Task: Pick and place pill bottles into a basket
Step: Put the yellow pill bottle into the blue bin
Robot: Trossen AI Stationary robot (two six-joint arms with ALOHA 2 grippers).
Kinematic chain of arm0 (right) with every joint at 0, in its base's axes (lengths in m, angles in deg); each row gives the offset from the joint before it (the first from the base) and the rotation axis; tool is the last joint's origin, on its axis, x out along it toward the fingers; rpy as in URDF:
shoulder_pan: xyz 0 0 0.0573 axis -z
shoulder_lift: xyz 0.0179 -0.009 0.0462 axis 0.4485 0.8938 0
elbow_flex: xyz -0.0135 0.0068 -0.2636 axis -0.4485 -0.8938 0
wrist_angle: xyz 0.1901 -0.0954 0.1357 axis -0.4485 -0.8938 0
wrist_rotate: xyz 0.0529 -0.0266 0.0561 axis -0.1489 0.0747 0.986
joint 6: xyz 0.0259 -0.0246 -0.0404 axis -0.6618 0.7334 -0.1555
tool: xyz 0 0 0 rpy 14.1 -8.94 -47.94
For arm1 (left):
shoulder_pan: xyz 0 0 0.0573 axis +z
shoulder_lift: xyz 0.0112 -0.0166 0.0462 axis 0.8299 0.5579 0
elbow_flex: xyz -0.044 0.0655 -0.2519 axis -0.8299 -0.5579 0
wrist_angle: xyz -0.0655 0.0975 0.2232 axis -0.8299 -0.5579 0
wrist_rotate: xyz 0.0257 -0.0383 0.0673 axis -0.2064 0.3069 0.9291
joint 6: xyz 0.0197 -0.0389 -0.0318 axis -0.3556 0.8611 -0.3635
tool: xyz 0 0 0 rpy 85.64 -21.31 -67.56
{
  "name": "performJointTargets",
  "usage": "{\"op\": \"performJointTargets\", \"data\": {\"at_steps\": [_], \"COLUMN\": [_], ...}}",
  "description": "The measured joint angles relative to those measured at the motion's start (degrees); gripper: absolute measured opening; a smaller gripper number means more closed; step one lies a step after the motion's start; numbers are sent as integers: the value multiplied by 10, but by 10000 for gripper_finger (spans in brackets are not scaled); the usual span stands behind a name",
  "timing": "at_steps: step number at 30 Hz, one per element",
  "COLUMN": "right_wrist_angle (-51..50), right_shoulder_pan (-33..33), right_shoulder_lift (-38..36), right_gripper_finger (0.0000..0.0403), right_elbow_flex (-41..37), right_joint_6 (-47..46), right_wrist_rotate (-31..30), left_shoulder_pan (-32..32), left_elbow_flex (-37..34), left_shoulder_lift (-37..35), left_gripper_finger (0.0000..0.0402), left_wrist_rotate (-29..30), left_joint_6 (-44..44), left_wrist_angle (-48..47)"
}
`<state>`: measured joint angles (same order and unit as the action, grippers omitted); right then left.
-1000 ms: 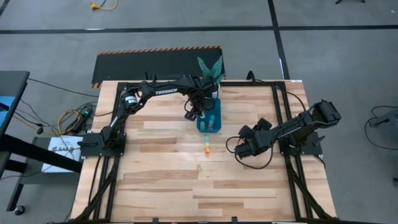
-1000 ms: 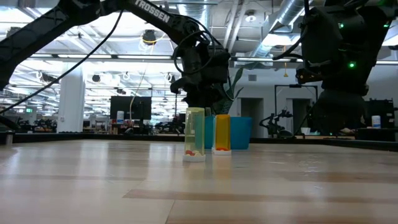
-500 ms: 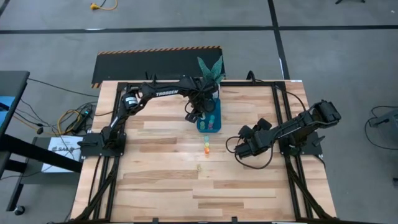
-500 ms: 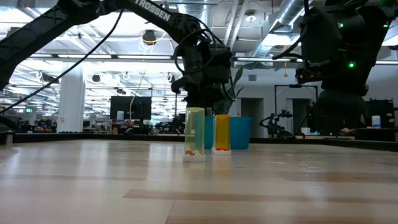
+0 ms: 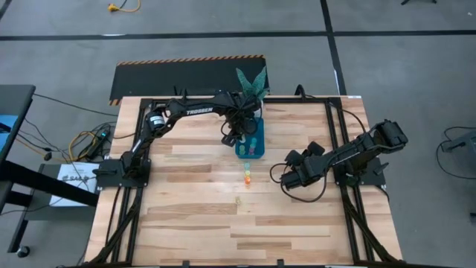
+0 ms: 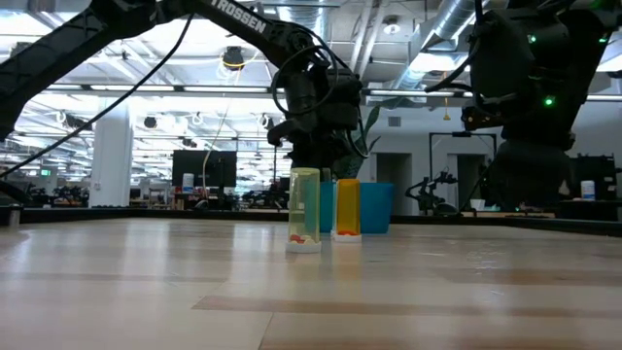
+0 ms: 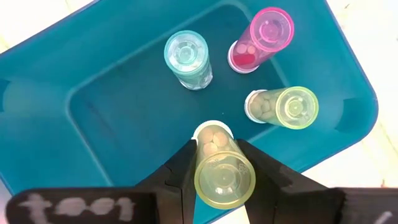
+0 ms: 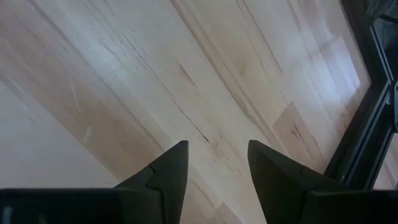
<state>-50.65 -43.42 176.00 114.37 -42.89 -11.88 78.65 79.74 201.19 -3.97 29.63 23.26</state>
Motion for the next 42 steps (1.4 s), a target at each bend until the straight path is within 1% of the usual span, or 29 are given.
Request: {"op": "performJointTargets", "data": {"at_steps": [22, 25, 29, 33, 37, 42], "right_wrist_angle": [1, 1, 1, 1, 1, 1], "right_shoulder_pan": [0, 0, 0, 0, 0, 0], "right_shoulder_lift": [0, 0, 0, 0, 0, 0], "right_gripper_finger": [159, 159, 159, 159, 159, 159], "right_elbow_flex": [0, 0, 0, 0, 0, 0], "right_joint_6": [1, 1, 0, 1, 1, 0], "right_wrist_rotate": [0, 0, 0, 0, 0, 0], "left_shoulder_pan": [0, 0, 0, 0, 0, 0], "left_elbow_flex": [0, 0, 0, 0, 0, 0], "left_shoulder_lift": [0, 0, 0, 0, 0, 0], "left_gripper_finger": [86, 105, 145, 174, 188, 188], "left_wrist_rotate": [8, 8, 8, 8, 8, 19], "left_joint_6": [5, 5, 10, 16, 16, 16], "left_wrist_angle": [0, 0, 0, 0, 0, 0]}}
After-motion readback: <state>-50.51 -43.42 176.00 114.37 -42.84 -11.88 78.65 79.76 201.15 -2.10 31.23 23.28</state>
